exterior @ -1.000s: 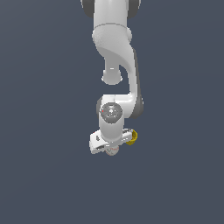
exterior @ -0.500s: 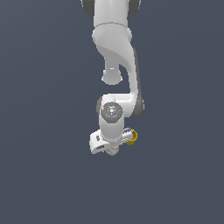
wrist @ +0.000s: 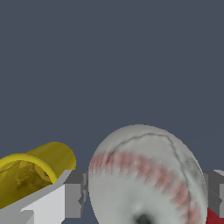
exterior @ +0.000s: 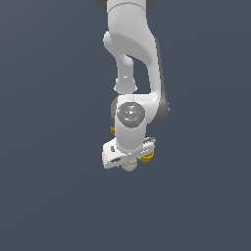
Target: Pick up a designated object from a clutter of objects.
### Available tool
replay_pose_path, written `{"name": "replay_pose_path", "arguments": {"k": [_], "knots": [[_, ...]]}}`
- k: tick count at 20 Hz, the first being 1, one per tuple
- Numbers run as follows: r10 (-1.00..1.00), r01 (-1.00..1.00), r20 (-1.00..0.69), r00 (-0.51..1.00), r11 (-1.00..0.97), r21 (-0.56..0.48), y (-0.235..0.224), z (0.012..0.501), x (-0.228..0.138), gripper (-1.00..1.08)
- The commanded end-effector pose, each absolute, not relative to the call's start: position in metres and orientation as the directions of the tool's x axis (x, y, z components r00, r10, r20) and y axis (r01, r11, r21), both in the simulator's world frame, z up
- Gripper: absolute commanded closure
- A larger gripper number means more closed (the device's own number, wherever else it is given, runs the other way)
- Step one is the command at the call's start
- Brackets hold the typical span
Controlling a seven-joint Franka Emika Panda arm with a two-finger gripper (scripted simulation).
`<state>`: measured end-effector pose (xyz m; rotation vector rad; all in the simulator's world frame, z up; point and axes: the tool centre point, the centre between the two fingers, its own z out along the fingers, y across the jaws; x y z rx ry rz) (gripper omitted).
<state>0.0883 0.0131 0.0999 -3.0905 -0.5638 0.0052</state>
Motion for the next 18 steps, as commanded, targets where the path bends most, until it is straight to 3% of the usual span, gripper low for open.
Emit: {"name": "replay_pose_path", "arguments": {"k": [1, 18], "knots": [[0.353, 0.353, 0.000, 0.935, -0.935, 0.001, 0.019, 0.123, 0.091, 1.08], [0.354, 0.354, 0.000, 0.935, -0.935, 0.001, 0.071, 0.309, 0.109, 1.08]]}}
